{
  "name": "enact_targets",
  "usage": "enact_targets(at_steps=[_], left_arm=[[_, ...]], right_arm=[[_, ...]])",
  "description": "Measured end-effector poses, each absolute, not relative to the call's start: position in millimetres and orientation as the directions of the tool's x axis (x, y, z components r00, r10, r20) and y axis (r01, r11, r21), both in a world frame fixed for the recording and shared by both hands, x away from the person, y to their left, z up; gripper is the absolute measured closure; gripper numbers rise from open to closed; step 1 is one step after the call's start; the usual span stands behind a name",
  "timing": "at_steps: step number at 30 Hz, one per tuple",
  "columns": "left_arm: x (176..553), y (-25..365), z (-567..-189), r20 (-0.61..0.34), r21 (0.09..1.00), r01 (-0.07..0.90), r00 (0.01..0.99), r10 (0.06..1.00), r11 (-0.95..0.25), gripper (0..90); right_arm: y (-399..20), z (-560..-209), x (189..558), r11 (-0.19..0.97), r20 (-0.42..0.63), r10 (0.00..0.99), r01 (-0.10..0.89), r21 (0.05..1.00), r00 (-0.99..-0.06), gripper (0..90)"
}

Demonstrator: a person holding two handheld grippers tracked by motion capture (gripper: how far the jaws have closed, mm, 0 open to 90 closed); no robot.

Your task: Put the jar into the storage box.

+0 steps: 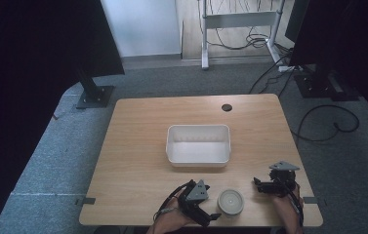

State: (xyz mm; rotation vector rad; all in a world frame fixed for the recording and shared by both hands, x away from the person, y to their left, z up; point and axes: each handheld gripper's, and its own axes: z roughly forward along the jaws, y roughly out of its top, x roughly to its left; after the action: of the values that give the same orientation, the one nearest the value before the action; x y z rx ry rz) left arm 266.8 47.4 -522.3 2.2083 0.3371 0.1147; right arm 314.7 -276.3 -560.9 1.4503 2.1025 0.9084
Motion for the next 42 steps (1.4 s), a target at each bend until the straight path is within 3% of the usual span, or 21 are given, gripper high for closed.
enact_targets(at_steps=[19, 42], left_arm=[[262.2, 13.0, -528.6, -0.036, 0.787, 0.166, 0.974, 0.224, -0.594, 3.5], [260.9, -7.8, -534.4, 0.020, 0.759, 0.144, 0.970, 0.244, -0.635, 10.4]], right_arm=[[-276.2, -560.9, 314.6, 0.242, 0.018, 0.930, 0.651, 0.719, -0.366, 2.6], [-276.2, -560.9, 314.7, 0.244, 0.017, 0.930, 0.650, 0.720, -0.368, 2.6]])
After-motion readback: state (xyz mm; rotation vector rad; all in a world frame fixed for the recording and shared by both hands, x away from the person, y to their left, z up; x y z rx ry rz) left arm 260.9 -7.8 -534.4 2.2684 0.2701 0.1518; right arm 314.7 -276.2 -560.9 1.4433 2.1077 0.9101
